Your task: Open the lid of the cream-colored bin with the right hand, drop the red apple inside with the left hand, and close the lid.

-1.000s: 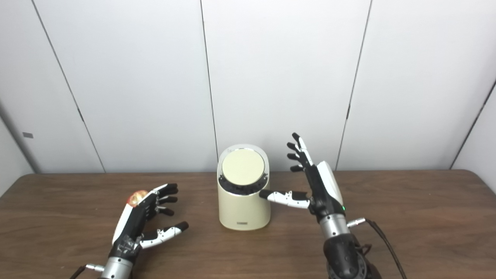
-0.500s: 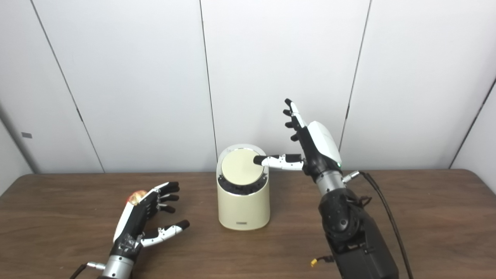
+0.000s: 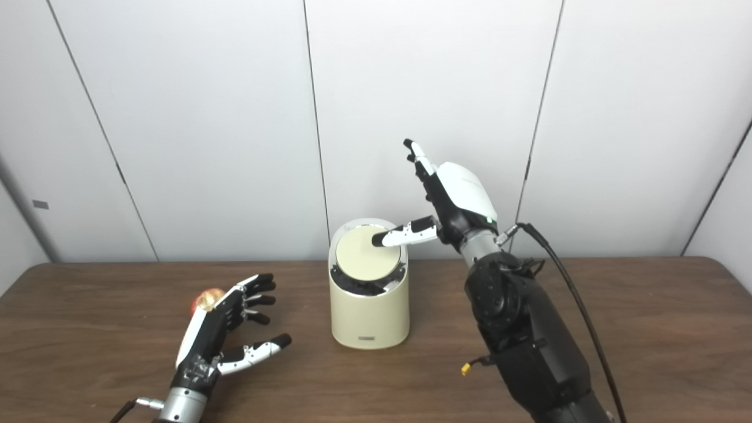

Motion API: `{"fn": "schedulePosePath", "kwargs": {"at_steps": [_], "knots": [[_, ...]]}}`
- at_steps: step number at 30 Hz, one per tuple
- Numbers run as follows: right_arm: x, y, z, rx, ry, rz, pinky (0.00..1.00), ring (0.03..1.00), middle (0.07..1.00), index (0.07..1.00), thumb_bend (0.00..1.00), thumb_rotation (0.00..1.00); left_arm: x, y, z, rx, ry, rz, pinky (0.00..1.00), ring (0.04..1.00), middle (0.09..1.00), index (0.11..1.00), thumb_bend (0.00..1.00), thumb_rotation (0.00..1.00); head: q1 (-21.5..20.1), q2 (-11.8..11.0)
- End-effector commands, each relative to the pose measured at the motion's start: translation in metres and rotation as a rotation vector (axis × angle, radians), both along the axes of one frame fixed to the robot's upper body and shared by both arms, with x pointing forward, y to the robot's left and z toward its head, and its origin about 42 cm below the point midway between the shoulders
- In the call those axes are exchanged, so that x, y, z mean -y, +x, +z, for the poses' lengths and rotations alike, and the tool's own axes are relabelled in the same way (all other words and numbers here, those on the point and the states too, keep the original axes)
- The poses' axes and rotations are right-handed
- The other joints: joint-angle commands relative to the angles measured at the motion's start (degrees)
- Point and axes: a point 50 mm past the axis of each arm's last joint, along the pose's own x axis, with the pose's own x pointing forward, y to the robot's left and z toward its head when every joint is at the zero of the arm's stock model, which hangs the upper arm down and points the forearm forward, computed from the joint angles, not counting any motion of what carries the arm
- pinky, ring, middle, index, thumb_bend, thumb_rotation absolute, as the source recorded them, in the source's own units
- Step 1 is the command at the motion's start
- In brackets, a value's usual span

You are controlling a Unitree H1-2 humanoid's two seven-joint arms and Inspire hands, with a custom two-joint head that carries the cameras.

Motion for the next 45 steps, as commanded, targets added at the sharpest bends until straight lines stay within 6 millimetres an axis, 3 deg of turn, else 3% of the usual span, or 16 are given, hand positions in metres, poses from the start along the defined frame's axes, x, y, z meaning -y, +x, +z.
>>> {"fn": "schedulePosePath", "kwargs": {"at_steps": [1, 21, 26, 33, 45], "knots": [[-0.009, 0.002, 0.025, 0.112, 0.018, 0.041, 0.67, 0.852, 0.917, 0.980, 0.88, 0.30, 0.001, 0.004, 0.014, 0.066, -0.004, -0.002, 0.59, 0.740, 0.810, 0.842, 0.71, 0.08, -0.08, 0.02], [-0.025, 0.002, 0.015, 0.088, -0.039, 0.064, 0.65, 0.839, 0.926, 0.973, 0.87, 0.29, 0.005, 0.001, 0.016, 0.053, -0.009, 0.000, 0.60, 0.739, 0.809, 0.841, 0.70, 0.09, 0.68, 1.29], [-0.026, 0.003, 0.011, 0.070, -0.059, 0.070, 0.64, 0.840, 0.939, 0.984, 0.89, 0.35, 0.006, 0.001, 0.017, 0.054, -0.001, 0.005, 0.60, 0.739, 0.807, 0.840, 0.70, 0.11, 0.81, 1.61], [-0.026, 0.007, -0.001, 0.045, -0.106, 0.057, 0.64, 0.826, 0.925, 0.973, 0.88, 0.26, 0.007, 0.000, 0.017, 0.055, -0.012, 0.000, 0.60, 0.734, 0.810, 0.843, 0.70, 0.09, 1.02, 1.72], [-0.023, 0.014, -0.009, 0.010, -0.138, 0.036, 0.66, 0.833, 0.928, 0.965, 0.87, 0.28, 0.004, -0.002, 0.019, 0.063, -0.008, 0.005, 0.60, 0.737, 0.807, 0.839, 0.70, 0.11, 1.15, 2.04]]}}
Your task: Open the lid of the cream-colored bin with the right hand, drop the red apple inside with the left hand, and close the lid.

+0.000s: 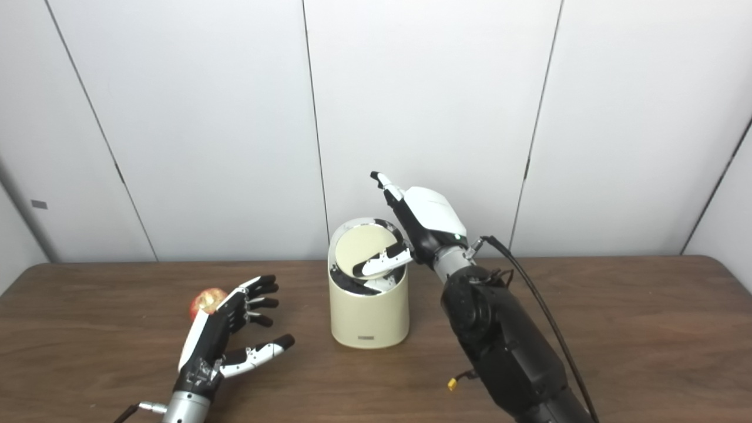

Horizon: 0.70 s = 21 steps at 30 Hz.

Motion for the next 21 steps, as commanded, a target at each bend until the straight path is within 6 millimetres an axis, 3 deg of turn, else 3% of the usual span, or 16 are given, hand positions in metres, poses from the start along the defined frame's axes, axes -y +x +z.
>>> {"fn": "schedulePosePath", "kwargs": {"at_steps": [1, 6, 21], "knots": [[0.003, 0.006, 0.011, 0.035, -0.039, -0.016, 0.65, 0.833, 0.927, 0.965, 0.87, 0.28, 0.000, 0.004, 0.018, 0.068, 0.002, -0.001, 0.60, 0.739, 0.808, 0.840, 0.70, 0.11, -0.02, 0.11], [0.007, 0.007, 0.005, 0.015, -0.059, -0.035, 0.64, 0.825, 0.926, 0.963, 0.86, 0.27, -0.002, 0.003, 0.018, 0.065, 0.004, 0.000, 0.61, 0.743, 0.810, 0.840, 0.69, 0.10, -0.07, 0.26], [0.005, 0.004, -0.011, -0.144, -0.212, -0.058, 0.65, 0.821, 0.933, 0.925, 0.87, 0.11, -0.003, 0.003, 0.018, 0.063, 0.012, 0.004, 0.61, 0.745, 0.809, 0.835, 0.70, 0.11, 0.10, 0.47]]}}
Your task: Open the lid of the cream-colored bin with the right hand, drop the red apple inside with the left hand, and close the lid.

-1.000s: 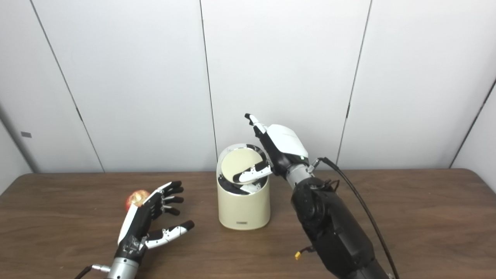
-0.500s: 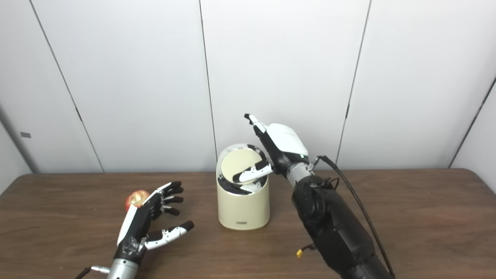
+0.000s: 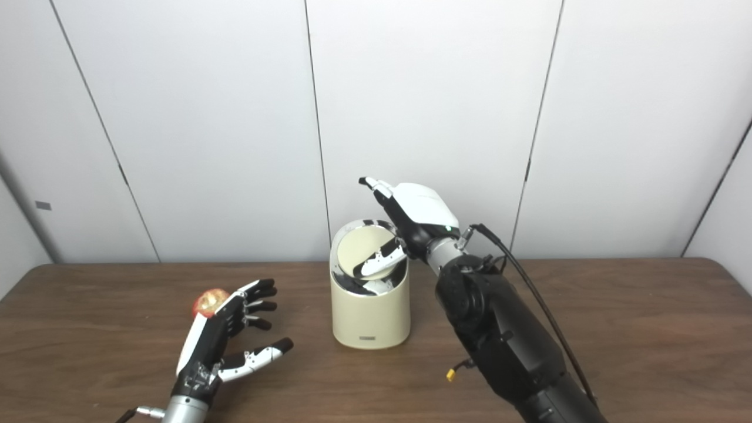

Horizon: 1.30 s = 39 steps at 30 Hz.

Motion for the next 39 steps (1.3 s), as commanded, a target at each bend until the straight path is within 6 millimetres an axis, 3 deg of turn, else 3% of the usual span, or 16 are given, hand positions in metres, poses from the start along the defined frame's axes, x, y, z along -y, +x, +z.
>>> {"fn": "schedulePosePath", "kwargs": {"at_steps": [1, 9, 15, 21, 24, 30, 35, 39], "knots": [[0.020, 0.004, -0.024, -0.095, -0.099, -0.085, 0.65, 0.819, 0.932, 0.924, 0.87, 0.11, -0.001, 0.008, 0.020, 0.076, 0.009, -0.004, 0.60, 0.744, 0.808, 0.834, 0.70, 0.11, 0.09, 0.03], [0.023, -0.001, -0.010, -0.034, 0.002, -0.062, 0.62, 0.807, 0.909, 0.913, 0.81, 0.24, 0.000, 0.007, 0.019, 0.069, 0.009, -0.008, 0.60, 0.740, 0.809, 0.835, 0.69, 0.10, -0.07, -0.02], [0.028, -0.008, 0.004, 0.099, 0.180, -0.058, 0.67, 0.839, 0.898, 0.875, 0.72, 0.36, 0.001, 0.007, 0.019, 0.064, 0.005, -0.012, 0.60, 0.738, 0.809, 0.836, 0.68, 0.08, 0.02, -0.05], [0.038, -0.017, 0.015, 0.162, 0.287, -0.078, 0.70, 0.863, 0.919, 0.918, 0.65, 0.34, 0.001, 0.007, 0.019, 0.058, 0.010, -0.011, 0.60, 0.740, 0.811, 0.837, 0.68, 0.09, -0.03, 0.03], [0.048, -0.022, 0.015, 0.165, 0.298, -0.089, 0.64, 0.813, 0.904, 0.916, 0.64, 0.32, 0.001, 0.007, 0.019, 0.059, 0.008, -0.011, 0.60, 0.738, 0.808, 0.836, 0.68, 0.08, 0.15, 0.00], [0.065, -0.038, 0.006, 0.158, 0.328, -0.135, 0.61, 0.772, 0.884, 0.906, 0.65, 0.28, 0.000, 0.006, 0.020, 0.061, 0.006, -0.011, 0.59, 0.737, 0.808, 0.835, 0.68, 0.08, 0.17, 0.17], [0.083, -0.054, -0.010, 0.168, 0.438, -0.127, 0.62, 0.795, 0.888, 0.888, 0.67, 0.17, -0.001, 0.006, 0.020, 0.059, 0.003, -0.011, 0.59, 0.734, 0.805, 0.833, 0.68, 0.08, 0.25, 0.35], [0.097, -0.064, -0.027, 0.179, 0.485, -0.132, 0.62, 0.785, 0.876, 0.878, 0.67, 0.18, -0.002, 0.005, 0.020, 0.062, 0.004, -0.014, 0.60, 0.730, 0.805, 0.834, 0.68, 0.08, 0.51, 0.40]]}}
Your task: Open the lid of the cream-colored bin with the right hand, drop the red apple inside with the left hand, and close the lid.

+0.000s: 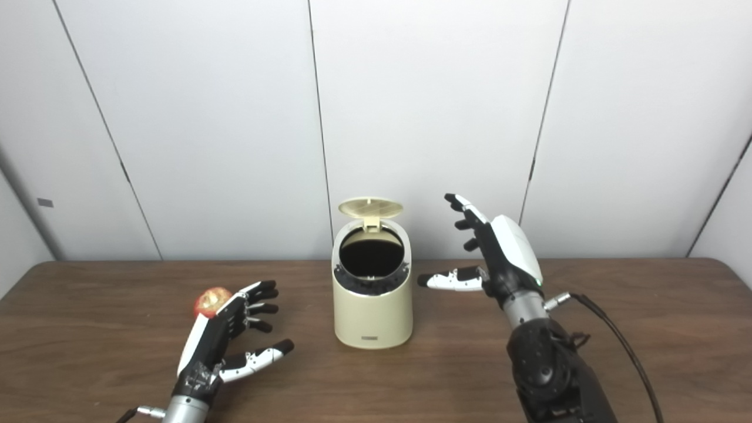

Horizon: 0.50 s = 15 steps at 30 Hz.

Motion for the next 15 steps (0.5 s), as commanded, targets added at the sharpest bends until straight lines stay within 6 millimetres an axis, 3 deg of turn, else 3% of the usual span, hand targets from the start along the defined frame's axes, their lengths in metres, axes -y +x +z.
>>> {"fn": "schedulePosePath", "kwargs": {"at_steps": [1, 3, 8, 15], "knots": [[0.003, -0.003, 0.021, 0.118, 0.031, 0.021, 0.64, 0.790, 0.879, 0.884, 0.67, 0.20, -0.001, 0.007, 0.020, 0.078, 0.002, -0.016, 0.60, 0.726, 0.803, 0.833, 0.68, 0.08, 0.05, 0.04], [0.008, -0.008, 0.013, 0.108, 0.054, 0.026, 0.64, 0.794, 0.873, 0.888, 0.67, 0.23, -0.001, 0.006, 0.020, 0.075, 0.000, -0.018, 0.59, 0.726, 0.803, 0.834, 0.68, 0.07, 0.06, 0.07], [0.018, -0.019, -0.009, 0.086, 0.118, 0.042, 0.67, 0.832, 0.959, 0.905, 0.66, 0.26, -0.001, 0.006, 0.020, 0.072, 0.009, -0.017, 0.58, 0.720, 0.800, 0.835, 0.69, 0.07, 0.25, 0.06], [0.018, -0.029, -0.035, 0.094, 0.124, 0.066, 0.65, 0.783, 0.875, 0.894, 0.71, 0.26, -0.001, 0.006, 0.019, 0.074, 0.013, -0.017, 0.58, 0.725, 0.799, 0.831, 0.68, 0.07, 0.39, -0.23]]}}
